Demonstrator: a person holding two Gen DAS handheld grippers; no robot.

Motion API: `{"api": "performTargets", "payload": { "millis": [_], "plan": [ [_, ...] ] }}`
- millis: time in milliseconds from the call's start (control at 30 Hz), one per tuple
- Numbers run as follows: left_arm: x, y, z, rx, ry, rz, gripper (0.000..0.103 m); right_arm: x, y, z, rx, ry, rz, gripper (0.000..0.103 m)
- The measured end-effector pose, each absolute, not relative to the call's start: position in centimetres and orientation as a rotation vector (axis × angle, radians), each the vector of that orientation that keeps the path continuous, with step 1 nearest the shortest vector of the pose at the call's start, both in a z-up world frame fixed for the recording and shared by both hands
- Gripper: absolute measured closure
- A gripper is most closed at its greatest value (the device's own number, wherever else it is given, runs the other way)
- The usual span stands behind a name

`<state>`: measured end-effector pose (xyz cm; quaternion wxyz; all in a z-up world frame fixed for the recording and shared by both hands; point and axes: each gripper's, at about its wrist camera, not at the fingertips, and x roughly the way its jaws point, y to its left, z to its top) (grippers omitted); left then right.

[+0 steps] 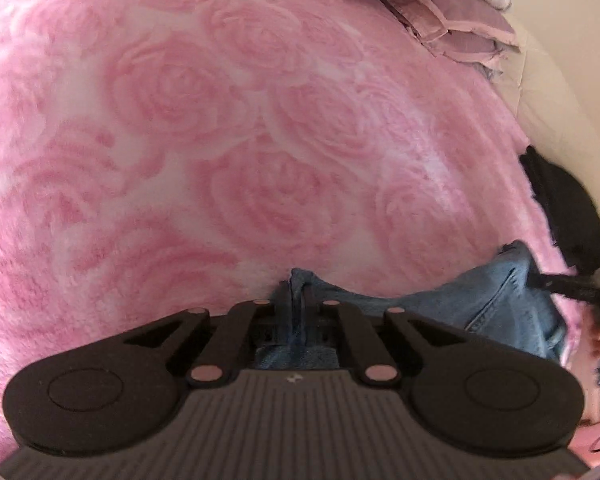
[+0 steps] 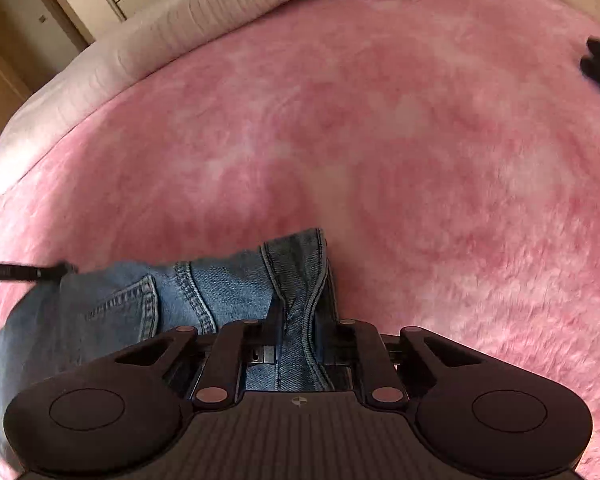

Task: Fold clothes

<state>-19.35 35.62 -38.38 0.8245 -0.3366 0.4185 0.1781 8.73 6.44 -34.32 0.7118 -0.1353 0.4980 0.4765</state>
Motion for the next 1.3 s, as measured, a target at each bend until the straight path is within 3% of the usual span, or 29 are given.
{"api": "performTargets", "payload": {
  "millis": [33, 133, 167, 333, 533, 633, 833, 1000, 1300],
  "plan": [
    [-19.5, 35.3, -37.5, -0.668, 0.878, 0.416, 0.095, 8.5, 6.7, -33.8, -0.32, 1.089, 1.048, 0.087],
    [-20.5, 34.3, -34.8, -0.564, 0.827, 0.541, 0.095, 7.6, 6.9, -31.6, -0.398, 1.016, 1.005, 0.063],
    [-21.2, 34.1, -33.9, -0.554, 0.799, 0.592, 0.095, 7.0, 6.8, -30.6, -0.415, 0.974, 0.984, 0.061],
    [-22.1, 30.2, -32.3, -0.525, 0.808, 0.518, 0.095, 2.0, 7.3, -27.7, -0.455, 0.789, 1.005, 0.06],
    [-19.3, 26.8, -36.9, -0.389, 0.891, 0.442, 0.092, -4.1, 12.0, -32.3, -0.627, 0.737, 1.202, 0.06],
    [-19.1, 27.9, -37.7, -0.402, 0.849, 0.485, 0.1, -3.7, 13.1, -35.0, -0.686, 0.685, 1.199, 0.06],
    [-25.3, 29.6, -35.3, -0.467, 0.789, 0.653, 0.1, 0.5, 10.0, -31.4, -0.412, 0.886, 1.069, 0.066],
    [-30.9, 26.4, -34.2, -0.471, 0.821, 0.608, 0.097, -1.5, 6.0, -29.4, -0.415, 0.871, 0.941, 0.066],
    [-40.5, 23.8, -36.8, -0.489, 0.754, 0.496, 0.095, -8.8, 0.2, -33.8, -0.486, 0.822, 0.783, 0.066]
  ]
}}
